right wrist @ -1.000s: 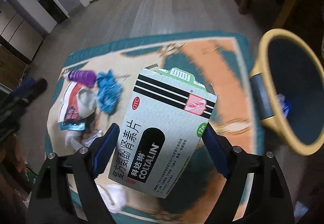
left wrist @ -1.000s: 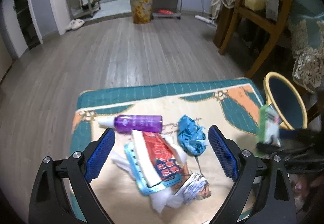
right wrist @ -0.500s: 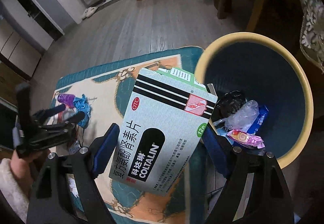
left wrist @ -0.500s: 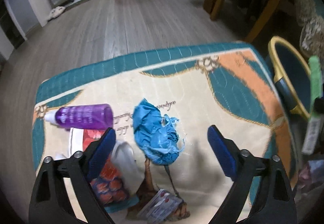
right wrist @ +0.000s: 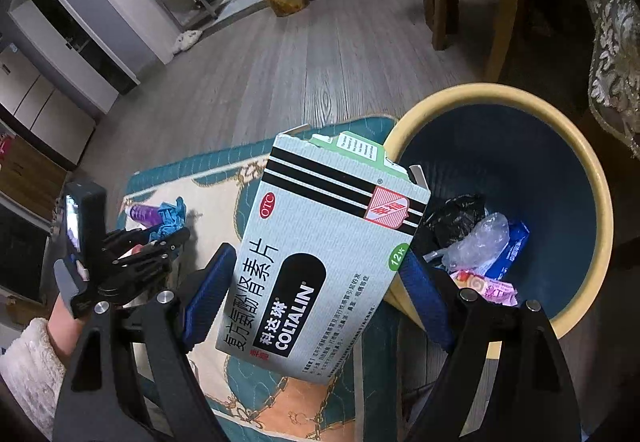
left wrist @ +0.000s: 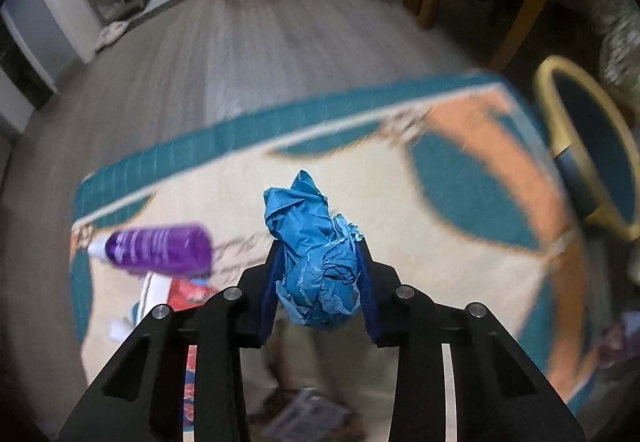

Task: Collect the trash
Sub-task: 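Carry the box and blue glove over the bin and release both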

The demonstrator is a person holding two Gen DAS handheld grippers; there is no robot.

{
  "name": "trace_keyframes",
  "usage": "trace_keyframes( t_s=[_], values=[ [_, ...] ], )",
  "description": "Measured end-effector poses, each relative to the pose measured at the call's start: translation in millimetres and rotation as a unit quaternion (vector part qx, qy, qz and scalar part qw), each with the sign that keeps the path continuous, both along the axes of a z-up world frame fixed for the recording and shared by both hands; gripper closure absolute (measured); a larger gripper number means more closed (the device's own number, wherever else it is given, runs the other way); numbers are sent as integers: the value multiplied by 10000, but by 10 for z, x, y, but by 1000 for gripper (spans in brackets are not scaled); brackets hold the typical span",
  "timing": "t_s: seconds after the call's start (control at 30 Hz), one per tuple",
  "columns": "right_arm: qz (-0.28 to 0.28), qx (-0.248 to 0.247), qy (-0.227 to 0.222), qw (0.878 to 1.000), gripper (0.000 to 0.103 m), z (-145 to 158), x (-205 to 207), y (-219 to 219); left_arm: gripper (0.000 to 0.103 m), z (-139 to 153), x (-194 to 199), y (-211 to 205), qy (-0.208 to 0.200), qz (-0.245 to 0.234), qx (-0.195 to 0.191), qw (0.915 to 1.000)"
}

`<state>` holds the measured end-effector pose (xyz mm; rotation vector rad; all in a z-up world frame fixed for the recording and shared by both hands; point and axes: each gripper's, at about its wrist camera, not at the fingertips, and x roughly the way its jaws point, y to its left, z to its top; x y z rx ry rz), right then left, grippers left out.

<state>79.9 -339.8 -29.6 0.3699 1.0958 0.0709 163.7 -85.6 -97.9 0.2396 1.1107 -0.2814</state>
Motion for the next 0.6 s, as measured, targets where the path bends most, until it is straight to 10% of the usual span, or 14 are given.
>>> trace_keyframes(
  t_s=[0.6],
  values=[
    [-924, -938, -504, 9900, 22, 391, -193, -1006, 66, 854, -540, -1378, -1061, -1477, -1225, 9757]
  ],
)
